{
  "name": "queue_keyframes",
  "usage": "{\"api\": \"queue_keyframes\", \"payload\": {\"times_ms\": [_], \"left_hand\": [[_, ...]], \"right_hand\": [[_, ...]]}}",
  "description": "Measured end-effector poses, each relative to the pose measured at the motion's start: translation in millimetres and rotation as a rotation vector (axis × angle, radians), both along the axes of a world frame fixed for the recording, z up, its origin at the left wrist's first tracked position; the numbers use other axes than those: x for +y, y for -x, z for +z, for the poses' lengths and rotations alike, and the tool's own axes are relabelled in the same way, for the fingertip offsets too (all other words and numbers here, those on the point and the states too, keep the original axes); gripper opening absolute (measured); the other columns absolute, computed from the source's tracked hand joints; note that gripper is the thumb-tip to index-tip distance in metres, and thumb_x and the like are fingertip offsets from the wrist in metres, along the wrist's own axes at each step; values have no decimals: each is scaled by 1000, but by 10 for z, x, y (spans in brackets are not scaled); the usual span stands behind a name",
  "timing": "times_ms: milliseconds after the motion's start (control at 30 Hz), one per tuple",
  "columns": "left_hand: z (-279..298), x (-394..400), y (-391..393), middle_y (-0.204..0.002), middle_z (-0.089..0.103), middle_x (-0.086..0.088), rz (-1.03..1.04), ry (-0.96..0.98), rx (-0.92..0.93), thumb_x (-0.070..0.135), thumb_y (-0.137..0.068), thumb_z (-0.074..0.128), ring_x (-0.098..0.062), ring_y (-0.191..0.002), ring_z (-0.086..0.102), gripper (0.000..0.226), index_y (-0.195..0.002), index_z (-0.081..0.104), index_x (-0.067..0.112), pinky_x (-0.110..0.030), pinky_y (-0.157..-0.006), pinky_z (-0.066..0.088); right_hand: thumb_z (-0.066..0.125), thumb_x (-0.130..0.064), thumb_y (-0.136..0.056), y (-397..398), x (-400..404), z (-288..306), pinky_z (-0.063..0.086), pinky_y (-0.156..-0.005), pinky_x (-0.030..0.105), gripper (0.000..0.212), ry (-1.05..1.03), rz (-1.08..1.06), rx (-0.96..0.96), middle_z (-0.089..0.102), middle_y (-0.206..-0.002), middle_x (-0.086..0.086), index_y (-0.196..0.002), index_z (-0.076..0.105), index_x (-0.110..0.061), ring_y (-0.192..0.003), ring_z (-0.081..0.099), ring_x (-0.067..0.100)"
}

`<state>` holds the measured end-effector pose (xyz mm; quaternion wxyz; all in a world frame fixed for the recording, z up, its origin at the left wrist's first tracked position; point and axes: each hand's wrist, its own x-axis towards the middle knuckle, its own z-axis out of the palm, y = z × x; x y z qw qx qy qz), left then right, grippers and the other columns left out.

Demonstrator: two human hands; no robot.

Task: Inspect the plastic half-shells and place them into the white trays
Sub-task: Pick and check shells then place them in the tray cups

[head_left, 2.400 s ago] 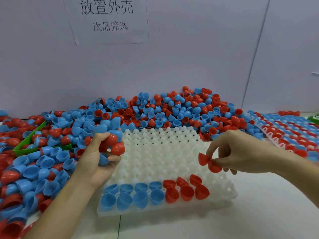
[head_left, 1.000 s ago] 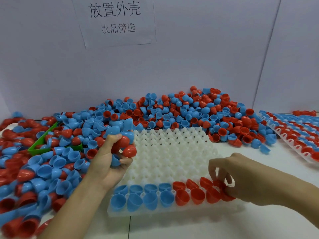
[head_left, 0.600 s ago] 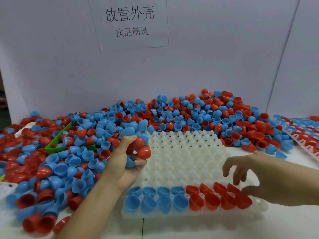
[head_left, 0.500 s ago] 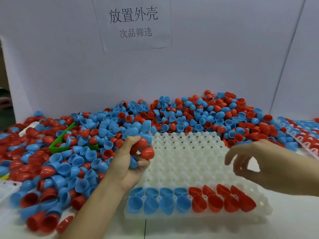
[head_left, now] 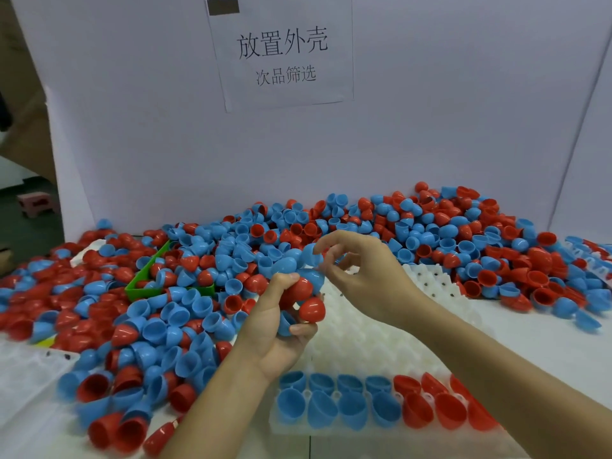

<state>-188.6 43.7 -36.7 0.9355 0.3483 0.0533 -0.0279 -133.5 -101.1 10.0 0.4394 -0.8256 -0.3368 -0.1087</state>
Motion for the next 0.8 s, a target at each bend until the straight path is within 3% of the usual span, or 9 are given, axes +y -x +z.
{"api": "queue_keyframes", "payload": {"times_ms": [67, 233, 333, 800], "left_hand": [[-3, 12, -13, -80, 62, -6, -2, 6, 7, 19, -63, 75, -11, -68, 57, 50, -111, 65, 13, -16, -31, 35], [-11, 23, -23, -78, 63, -7, 1, 42, 29, 18, -69, 72, -10, -62, 55, 47, -115, 64, 13, -16, -31, 36], [-13, 27, -26, -82, 63, -7, 3, 35, 40, 19, -71, 71, -10, -63, 51, 47, -117, 65, 13, -16, -32, 36], [-3, 27, -27, -76, 63, -9, 23, 0, 58, 20, -66, 74, -11, -64, 56, 42, -106, 64, 13, -16, -31, 36]], "right_hand": [[65, -14, -94, -28, 15, 11, 51, -68, 13, 23, 83, 1, -45, 66, -89, -20, -96, 67, -37, -81, 62, 2], [69, -12, -89, -91, -37, 32, 43, -66, 1, 32, 184, 79, -42, 58, -102, -33, -116, 69, -28, -91, 60, -7], [78, -16, -84, -75, -28, -25, 43, -66, 2, 38, 211, 56, -115, 56, -102, -31, -119, 69, -27, -87, 60, -6], [75, -22, -87, -100, -63, -202, 42, -65, 2, 18, 99, -96, -243, 61, -87, -21, -105, 72, -24, -77, 61, -3]]}}
